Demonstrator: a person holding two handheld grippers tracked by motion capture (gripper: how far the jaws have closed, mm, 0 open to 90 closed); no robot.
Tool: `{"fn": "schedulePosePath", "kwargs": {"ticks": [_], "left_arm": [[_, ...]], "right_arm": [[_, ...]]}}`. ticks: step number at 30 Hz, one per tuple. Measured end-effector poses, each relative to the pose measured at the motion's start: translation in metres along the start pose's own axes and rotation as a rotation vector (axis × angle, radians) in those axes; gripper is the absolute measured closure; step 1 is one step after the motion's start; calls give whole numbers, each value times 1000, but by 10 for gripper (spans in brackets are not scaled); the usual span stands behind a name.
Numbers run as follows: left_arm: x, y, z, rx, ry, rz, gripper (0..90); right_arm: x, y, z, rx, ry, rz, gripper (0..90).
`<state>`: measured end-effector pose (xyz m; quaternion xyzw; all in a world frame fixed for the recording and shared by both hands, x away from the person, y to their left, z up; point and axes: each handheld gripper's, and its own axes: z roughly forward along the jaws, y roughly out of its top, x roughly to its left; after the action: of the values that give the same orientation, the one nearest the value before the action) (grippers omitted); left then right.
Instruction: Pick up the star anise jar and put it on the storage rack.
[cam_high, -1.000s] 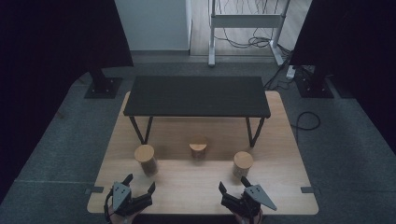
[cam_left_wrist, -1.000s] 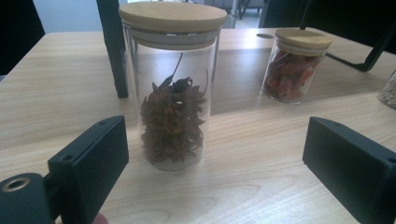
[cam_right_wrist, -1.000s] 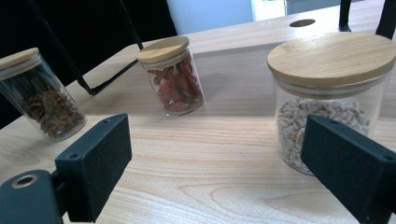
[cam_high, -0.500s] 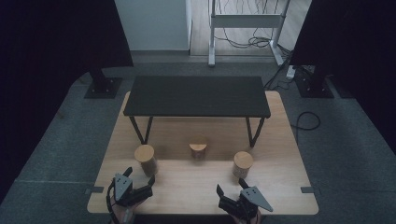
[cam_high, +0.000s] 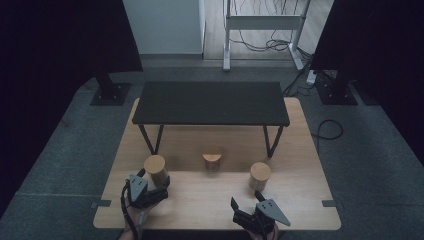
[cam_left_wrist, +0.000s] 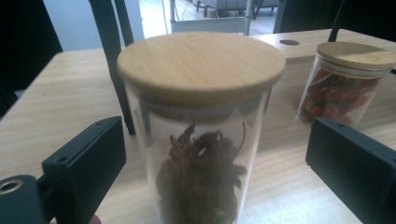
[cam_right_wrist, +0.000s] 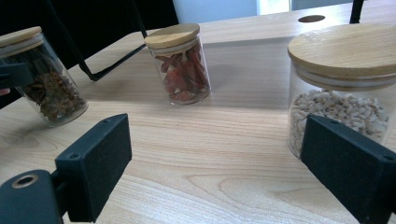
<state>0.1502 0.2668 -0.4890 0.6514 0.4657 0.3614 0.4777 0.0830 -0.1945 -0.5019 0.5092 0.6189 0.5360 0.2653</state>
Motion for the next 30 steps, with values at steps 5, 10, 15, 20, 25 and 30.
{"fn": "schedulePosePath", "kwargs": {"ticks": [5,10,15,20,25,30], "left_arm": [[-2,2,9,9,17,0,36],[-3,3,13,10,20,8,30],[0,4,17,14,15,6,57],[2,3,19,20,12,5,82],[5,2,19,21,2,7,116],[7,2,20,25,-3,7,137]], "right_arm": [[0,0,2,3,3,0,85],[1,0,2,7,7,-5,85],[1,0,3,9,9,-8,85],[2,0,3,12,10,-8,85],[2,0,3,12,12,-11,85],[2,0,3,12,14,-12,85]]}}
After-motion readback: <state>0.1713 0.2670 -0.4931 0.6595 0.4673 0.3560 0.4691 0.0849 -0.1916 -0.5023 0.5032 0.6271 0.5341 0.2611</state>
